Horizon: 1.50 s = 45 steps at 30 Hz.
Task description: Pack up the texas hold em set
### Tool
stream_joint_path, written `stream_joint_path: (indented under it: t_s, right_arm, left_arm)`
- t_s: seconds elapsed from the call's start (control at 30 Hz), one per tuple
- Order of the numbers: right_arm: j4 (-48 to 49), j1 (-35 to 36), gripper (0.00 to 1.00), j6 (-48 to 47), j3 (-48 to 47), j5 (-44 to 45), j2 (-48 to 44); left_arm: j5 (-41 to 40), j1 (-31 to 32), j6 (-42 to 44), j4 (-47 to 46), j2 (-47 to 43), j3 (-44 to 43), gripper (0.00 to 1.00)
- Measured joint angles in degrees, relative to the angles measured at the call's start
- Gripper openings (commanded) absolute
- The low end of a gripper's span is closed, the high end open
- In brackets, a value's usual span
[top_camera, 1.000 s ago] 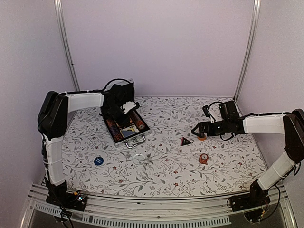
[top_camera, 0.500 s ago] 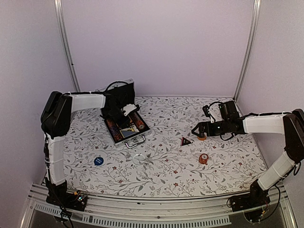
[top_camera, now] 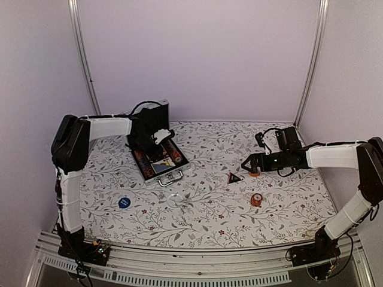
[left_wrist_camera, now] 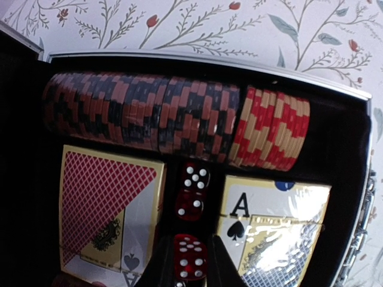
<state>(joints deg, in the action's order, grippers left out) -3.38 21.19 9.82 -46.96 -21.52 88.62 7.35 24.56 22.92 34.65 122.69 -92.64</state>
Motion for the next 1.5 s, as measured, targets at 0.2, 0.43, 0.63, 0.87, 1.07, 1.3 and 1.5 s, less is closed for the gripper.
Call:
stream_joint_path:
  t_s: [0.2, 0.43, 0.63, 0.87, 1.07, 1.3, 1.5]
  right_arm:
    - [0.0, 0.0, 0.99, 0.02, 0.0, 0.0, 0.0]
    - [-0.02, 0.0, 0.99, 0.02, 0.0, 0.0, 0.0]
    - [-0.02, 0.0, 0.99, 0.02, 0.0, 0.0, 0.0]
    - [-0.02, 0.0, 0.99, 0.0, 0.0, 0.0, 0.0]
    - [-0.02, 0.0, 0.99, 0.02, 0.0, 0.0, 0.0]
    - [-0.02, 0.0, 0.99, 0.0, 0.0, 0.0, 0.0]
    - [-0.02, 0.0, 0.99, 0.02, 0.0, 0.0, 0.02]
  left_arm:
    - [0.92, -0.11, 0.0, -0.04, 0.55, -0.46, 0.13]
    - [1.22, -0.13, -0.09, -0.09, 1.73, -1.31, 0.15]
    - [1.05, -0.22, -0.24, -0.09, 2.25, -1.7, 0.15]
    - [0.74, -0.22, -0.33, -0.04, 2.36, -1.7, 0.18]
    - [0.72, -0.22, -0.42, -0.04, 2.38, -1.7, 0.22]
    - [0.46, -0.26, -0.5, -0.09, 2.38, -1.7, 0.29]
    - [0.66, -0.35, -0.5, -0.13, 2.36, -1.7, 0.31]
